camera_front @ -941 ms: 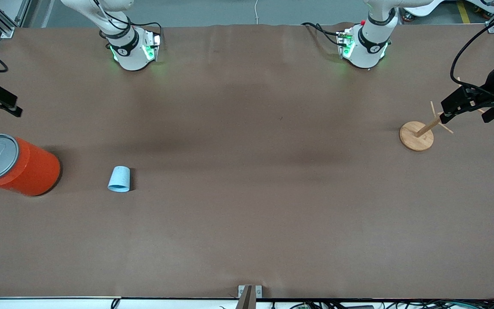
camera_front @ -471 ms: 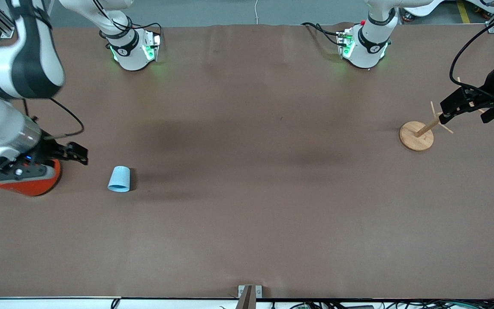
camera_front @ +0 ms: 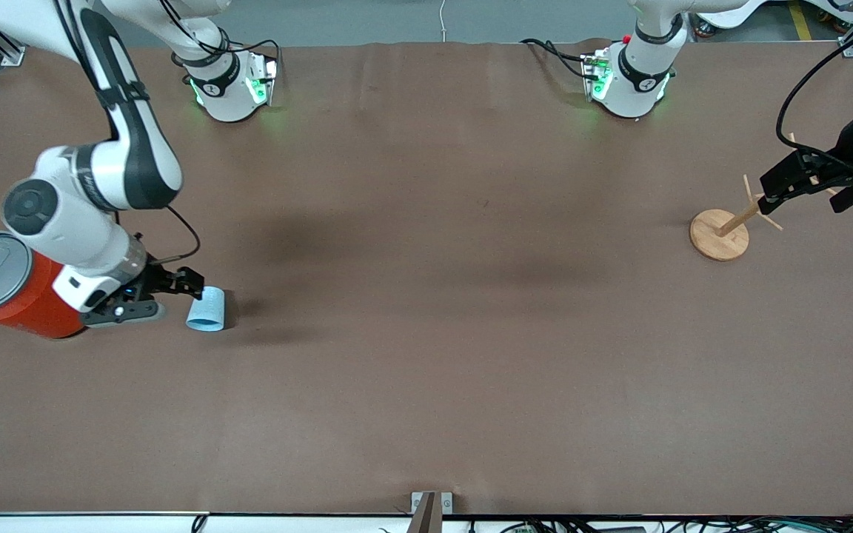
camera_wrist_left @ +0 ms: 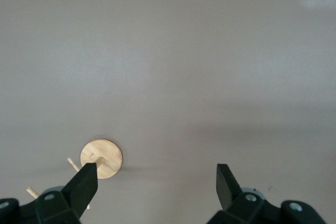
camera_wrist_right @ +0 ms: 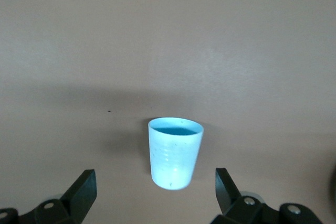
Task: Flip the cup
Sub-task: 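Reach the right gripper down to the light blue cup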
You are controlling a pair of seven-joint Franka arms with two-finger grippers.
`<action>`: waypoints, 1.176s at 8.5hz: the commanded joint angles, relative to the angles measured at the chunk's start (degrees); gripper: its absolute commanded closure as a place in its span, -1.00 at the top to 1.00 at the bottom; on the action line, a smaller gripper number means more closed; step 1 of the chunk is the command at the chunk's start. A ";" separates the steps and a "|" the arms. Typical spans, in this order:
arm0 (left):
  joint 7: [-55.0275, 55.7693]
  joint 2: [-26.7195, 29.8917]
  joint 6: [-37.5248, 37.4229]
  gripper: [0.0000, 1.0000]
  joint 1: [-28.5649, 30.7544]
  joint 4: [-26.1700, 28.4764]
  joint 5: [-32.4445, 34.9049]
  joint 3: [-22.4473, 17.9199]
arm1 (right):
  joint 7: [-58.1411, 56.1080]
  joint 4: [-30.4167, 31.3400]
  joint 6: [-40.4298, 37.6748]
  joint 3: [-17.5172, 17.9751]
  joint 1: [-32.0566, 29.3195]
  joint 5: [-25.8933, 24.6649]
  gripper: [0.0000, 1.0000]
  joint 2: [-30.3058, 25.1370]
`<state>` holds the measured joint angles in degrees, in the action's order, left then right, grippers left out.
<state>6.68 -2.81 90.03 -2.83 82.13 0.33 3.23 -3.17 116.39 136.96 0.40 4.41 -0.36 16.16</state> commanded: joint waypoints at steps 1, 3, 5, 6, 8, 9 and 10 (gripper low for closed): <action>-0.17 0.00 0.06 1.00 0.55 -0.40 0.02 0.37 | -2.27 3.29 9.58 -0.05 -0.28 -0.25 1.00 4.74; -0.52 -0.09 0.15 1.00 0.46 -0.40 0.02 0.37 | -5.08 5.24 10.78 -0.05 -2.55 -0.25 1.00 5.37; -0.61 -0.09 0.15 1.00 0.46 -0.48 0.11 0.37 | -5.09 5.60 11.57 -0.05 -2.48 0.01 1.00 6.33; -0.61 -0.09 0.15 1.00 0.46 -0.40 0.11 0.37 | -5.09 5.78 12.71 0.04 -2.30 0.10 1.00 7.73; -0.61 -0.09 0.15 1.00 0.37 -0.40 0.11 0.37 | -5.09 5.60 14.98 0.04 -2.21 0.10 1.00 9.06; -0.61 -0.09 0.15 1.00 0.46 -0.48 0.11 0.37 | -5.09 5.69 17.26 0.04 -2.38 0.10 1.00 10.28; -0.61 -0.09 0.15 1.00 0.46 -0.40 0.11 0.37 | -5.09 5.69 18.42 0.04 -2.21 0.10 1.00 11.16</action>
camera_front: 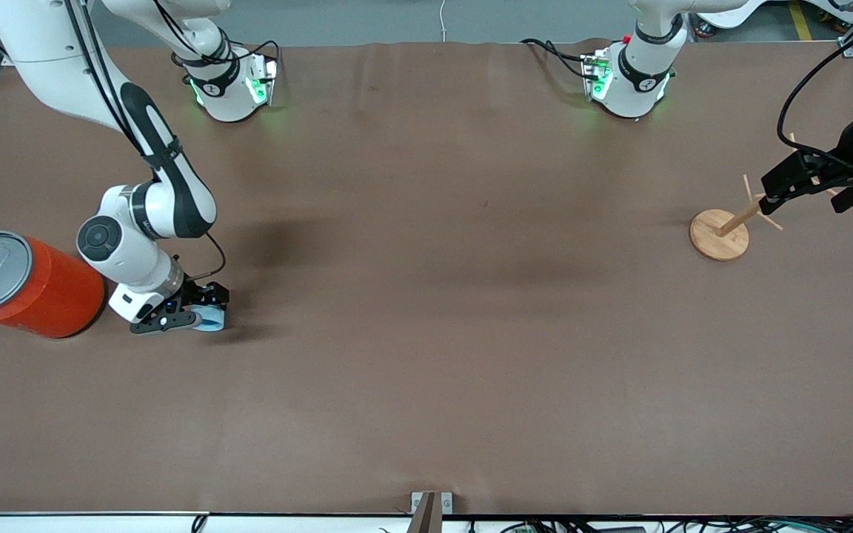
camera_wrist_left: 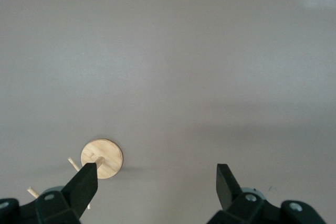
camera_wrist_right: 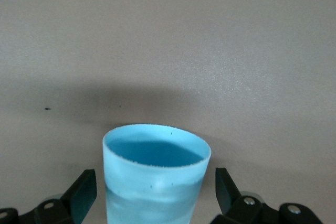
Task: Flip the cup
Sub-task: 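Close the right gripper around the blue cup's body, then carry the blue cup toward the table center while the left gripper starts moving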
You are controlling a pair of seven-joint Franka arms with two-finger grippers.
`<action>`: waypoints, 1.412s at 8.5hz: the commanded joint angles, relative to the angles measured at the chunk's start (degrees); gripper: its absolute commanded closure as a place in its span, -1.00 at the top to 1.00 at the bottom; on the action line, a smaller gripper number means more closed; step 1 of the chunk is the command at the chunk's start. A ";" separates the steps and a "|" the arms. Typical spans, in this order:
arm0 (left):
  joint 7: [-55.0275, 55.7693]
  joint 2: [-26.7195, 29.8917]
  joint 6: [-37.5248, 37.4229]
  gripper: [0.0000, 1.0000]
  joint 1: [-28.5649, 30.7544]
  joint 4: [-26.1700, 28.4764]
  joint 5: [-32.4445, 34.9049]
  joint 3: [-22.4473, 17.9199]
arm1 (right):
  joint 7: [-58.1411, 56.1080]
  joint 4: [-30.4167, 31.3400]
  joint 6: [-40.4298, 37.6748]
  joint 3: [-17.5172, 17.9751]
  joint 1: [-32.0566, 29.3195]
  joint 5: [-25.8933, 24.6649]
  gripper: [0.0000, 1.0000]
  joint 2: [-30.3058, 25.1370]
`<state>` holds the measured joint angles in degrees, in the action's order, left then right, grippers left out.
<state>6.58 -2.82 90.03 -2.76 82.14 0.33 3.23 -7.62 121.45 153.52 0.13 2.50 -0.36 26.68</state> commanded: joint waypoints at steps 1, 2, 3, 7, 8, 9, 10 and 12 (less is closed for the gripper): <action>-0.52 0.01 0.15 1.00 0.38 -0.49 0.11 0.37 | -0.46 0.54 1.87 0.31 -0.22 0.09 0.92 1.09; -0.52 0.01 0.15 1.00 0.38 -0.49 0.11 0.37 | -0.38 0.20 1.35 0.31 -0.04 0.09 0.41 1.18; -0.52 -0.08 0.15 1.00 0.38 -0.49 0.11 0.37 | -0.37 -0.33 1.26 0.22 -0.04 0.09 0.01 1.18; -0.60 0.01 0.15 1.00 0.47 -0.49 0.11 0.37 | -0.46 -2.17 -0.41 0.31 0.13 0.09 -0.29 1.10; -0.60 0.01 0.15 1.00 0.47 -0.49 0.11 0.37 | -0.64 -2.70 -0.76 0.31 1.26 0.09 -0.29 0.92; -0.60 0.01 0.15 1.00 0.47 -0.49 0.11 0.37 | -0.73 -4.36 -3.90 0.22 3.71 -0.43 -0.29 -0.12; -0.60 0.01 0.15 1.00 0.47 -0.49 0.11 0.37 | -0.99 -7.60 -9.41 0.22 6.78 -0.78 -0.29 -1.35; -0.69 0.01 0.15 1.00 0.56 -0.49 0.11 0.37 | -2.75 -19.08 -23.98 0.14 15.29 -0.79 -0.29 -1.19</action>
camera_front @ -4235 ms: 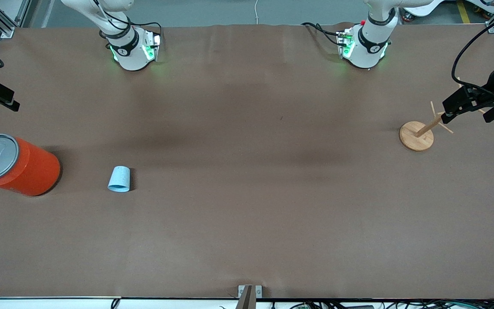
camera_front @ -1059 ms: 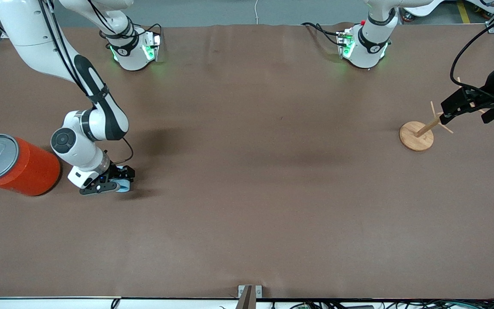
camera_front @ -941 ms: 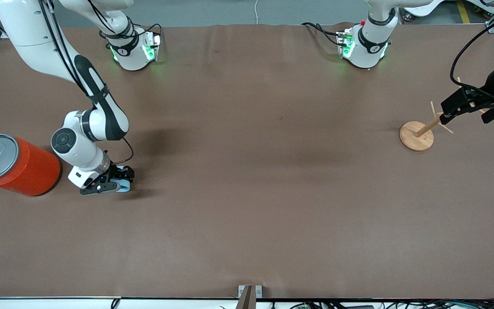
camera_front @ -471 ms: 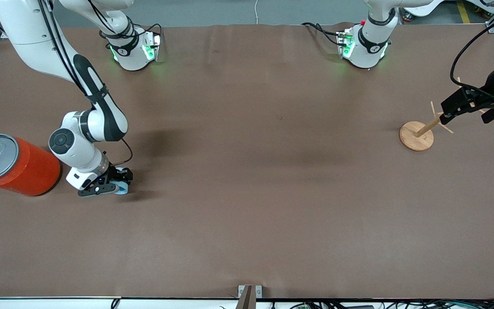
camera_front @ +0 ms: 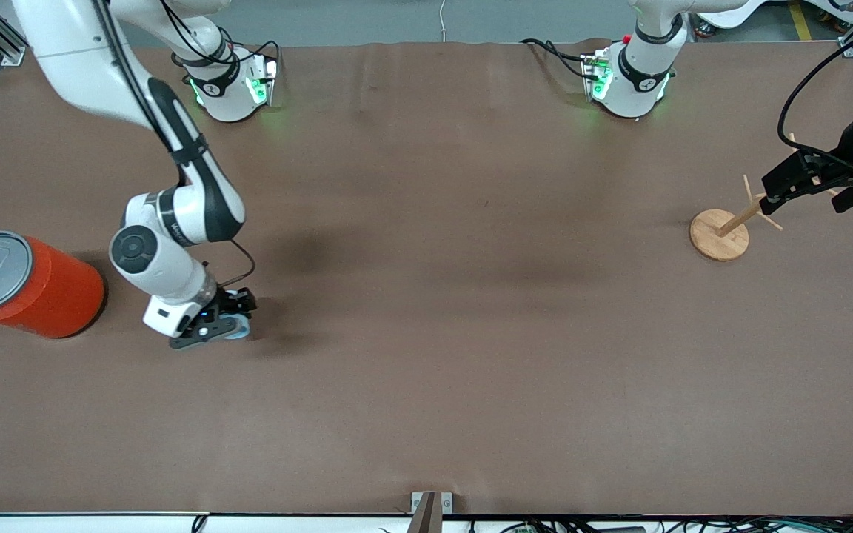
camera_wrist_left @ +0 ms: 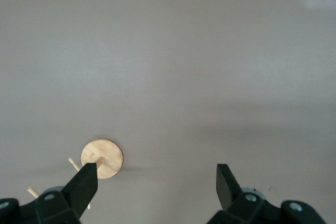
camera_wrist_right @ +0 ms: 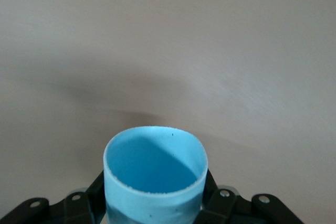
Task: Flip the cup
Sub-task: 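Carry the blue cup toward the table center while the left gripper starts moving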
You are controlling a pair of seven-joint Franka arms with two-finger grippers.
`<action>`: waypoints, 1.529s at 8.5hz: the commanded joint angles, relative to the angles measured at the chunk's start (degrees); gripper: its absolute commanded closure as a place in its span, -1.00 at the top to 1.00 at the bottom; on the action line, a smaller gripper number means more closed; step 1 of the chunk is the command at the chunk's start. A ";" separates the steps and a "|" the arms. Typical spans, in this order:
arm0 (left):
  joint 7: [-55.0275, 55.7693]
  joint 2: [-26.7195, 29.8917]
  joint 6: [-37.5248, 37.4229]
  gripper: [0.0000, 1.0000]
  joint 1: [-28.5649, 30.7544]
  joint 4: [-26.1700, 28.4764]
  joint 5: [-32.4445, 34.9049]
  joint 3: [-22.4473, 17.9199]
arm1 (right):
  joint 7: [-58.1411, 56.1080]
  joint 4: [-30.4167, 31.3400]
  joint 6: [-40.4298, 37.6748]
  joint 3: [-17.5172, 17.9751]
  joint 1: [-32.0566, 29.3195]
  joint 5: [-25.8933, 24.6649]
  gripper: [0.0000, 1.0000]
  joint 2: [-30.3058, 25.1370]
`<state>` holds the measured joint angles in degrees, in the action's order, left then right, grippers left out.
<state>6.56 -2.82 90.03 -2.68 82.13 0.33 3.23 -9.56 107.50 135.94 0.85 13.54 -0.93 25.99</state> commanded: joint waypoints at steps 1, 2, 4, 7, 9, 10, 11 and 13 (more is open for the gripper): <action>-0.67 0.01 0.15 1.00 0.48 -0.48 0.11 0.37 | -0.99 -8.59 -8.74 -0.67 8.13 -0.30 -0.29 -0.33; -0.67 0.01 0.15 1.00 0.48 -0.48 0.11 0.37 | -1.86 -9.84 -8.59 -0.58 11.56 -4.82 -0.29 -0.15; -0.76 0.01 0.15 1.00 0.48 -0.39 0.11 0.37 | -4.75 -15.36 -8.59 -0.49 16.41 -11.18 -0.29 4.13; -0.67 0.01 0.15 1.00 0.57 -0.39 0.11 0.37 | -13.24 -27.49 -8.51 -0.58 21.88 -12.86 -0.30 14.58; -0.67 0.01 0.15 1.00 0.57 -0.39 0.11 0.37 | -22.57 -31.55 -7.98 -0.58 22.23 -12.95 -0.30 18.72; -0.67 0.01 0.15 1.00 0.66 -0.39 0.11 0.37 | -27.31 -33.83 -7.28 -0.58 22.23 -12.95 -0.30 20.92; -0.67 -0.08 0.15 1.00 0.66 -0.31 0.02 0.37 | -31.62 -35.59 -4.92 -0.49 21.44 -12.78 -0.30 22.94; -0.68 -1.82 -0.20 1.00 0.57 -0.22 0.11 0.37 | -33.51 -37.54 -2.79 -0.41 22.22 -12.51 -0.30 25.42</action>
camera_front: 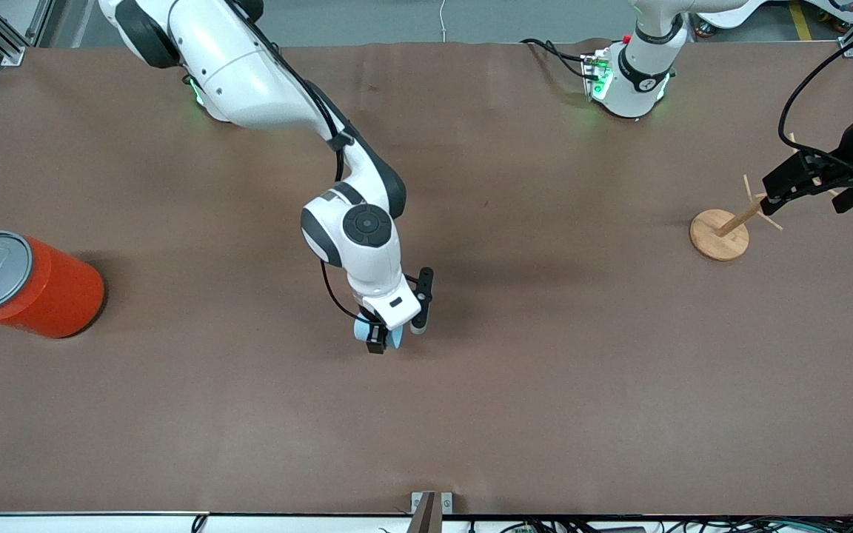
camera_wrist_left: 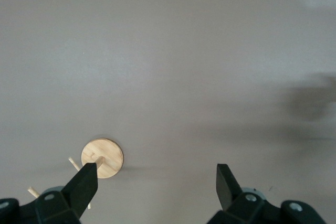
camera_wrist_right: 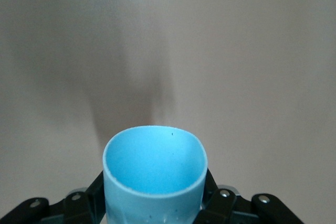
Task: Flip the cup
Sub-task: 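Carry the blue cup toward the table center while the left gripper starts moving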
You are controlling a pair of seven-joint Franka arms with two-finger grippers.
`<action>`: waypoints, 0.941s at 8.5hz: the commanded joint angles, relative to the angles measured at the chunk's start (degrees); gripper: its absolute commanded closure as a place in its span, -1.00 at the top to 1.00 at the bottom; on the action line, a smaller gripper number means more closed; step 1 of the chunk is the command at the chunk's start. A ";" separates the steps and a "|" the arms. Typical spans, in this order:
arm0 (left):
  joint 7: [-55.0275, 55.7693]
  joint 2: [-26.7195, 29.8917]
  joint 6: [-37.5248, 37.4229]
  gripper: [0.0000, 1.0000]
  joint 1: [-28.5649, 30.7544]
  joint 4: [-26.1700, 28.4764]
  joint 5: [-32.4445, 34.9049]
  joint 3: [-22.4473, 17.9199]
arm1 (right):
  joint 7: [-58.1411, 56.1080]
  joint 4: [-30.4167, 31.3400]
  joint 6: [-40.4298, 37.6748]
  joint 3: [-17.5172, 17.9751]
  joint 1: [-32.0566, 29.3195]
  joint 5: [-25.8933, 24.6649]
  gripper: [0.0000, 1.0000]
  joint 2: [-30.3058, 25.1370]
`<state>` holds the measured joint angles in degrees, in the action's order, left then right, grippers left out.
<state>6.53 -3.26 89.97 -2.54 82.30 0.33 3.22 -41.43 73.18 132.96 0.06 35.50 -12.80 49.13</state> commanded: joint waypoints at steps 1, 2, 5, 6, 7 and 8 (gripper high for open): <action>-0.64 -1.84 -0.50 1.00 0.08 -0.22 0.11 0.38 | -1.89 -2.95 2.37 1.51 0.45 -0.21 -0.30 2.99; -0.29 -2.88 -0.41 1.00 -0.09 0.13 0.02 0.38 | -1.64 -3.04 3.87 3.18 0.89 -0.38 -0.30 4.30; -0.64 -6.05 0.20 1.00 -0.88 -0.04 -0.68 0.56 | -1.98 -2.60 5.38 3.19 1.94 -0.56 -0.30 5.28; -0.64 -7.45 1.60 1.00 -0.97 -0.13 -1.47 0.73 | -2.07 -2.51 5.21 3.19 1.86 -0.65 -0.30 5.28; -0.64 -8.77 3.78 1.00 -0.89 -0.13 -2.96 1.17 | -1.99 -1.99 5.47 3.19 1.33 -0.56 -0.22 5.28; -0.73 -10.09 5.55 0.99 -0.89 -0.21 -5.75 1.26 | -1.64 -1.81 5.47 3.19 1.24 -0.39 0.11 5.28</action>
<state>6.42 -11.89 93.86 -3.56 82.76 -3.00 4.23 -42.54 71.67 138.42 2.65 37.54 -12.76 54.16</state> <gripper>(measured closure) 0.000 0.317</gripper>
